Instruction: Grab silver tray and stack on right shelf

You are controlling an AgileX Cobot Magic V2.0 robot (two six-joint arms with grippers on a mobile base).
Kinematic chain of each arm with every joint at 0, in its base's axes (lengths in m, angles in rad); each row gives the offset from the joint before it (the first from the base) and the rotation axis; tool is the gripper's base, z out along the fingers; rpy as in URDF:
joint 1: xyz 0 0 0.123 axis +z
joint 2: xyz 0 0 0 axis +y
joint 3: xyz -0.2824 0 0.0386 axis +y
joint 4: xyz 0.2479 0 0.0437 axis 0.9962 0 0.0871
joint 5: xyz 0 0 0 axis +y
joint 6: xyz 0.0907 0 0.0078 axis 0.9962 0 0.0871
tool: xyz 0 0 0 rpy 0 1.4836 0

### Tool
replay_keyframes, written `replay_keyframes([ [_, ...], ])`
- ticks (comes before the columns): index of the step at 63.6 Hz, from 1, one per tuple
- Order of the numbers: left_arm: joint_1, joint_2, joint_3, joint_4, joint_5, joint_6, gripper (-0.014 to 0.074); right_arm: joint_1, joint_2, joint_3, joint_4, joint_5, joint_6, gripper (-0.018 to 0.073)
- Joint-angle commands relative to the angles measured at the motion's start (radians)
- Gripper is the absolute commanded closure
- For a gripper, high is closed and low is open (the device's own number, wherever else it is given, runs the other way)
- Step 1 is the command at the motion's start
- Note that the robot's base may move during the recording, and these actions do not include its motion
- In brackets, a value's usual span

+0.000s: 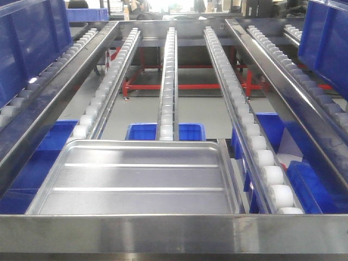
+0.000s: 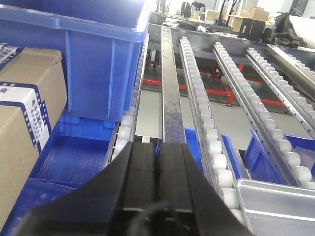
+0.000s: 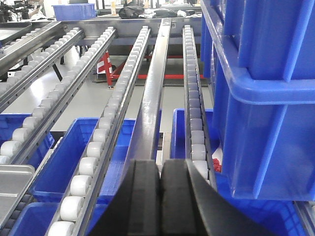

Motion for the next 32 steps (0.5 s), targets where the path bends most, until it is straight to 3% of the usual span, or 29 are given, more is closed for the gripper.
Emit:
replay_keyframes([
  [1, 0.002, -0.017, 0.019, -0.008, -0.085, 0.0, 0.0697, 0.001, -0.016, -0.018, 0.001, -0.086, -0.011, 0.0504],
  [32, 0.002, -0.017, 0.019, -0.008, -0.101, 0.0, 0.0697, 0.001, -0.016, -0.018, 0.001, -0.086, -0.011, 0.0504],
])
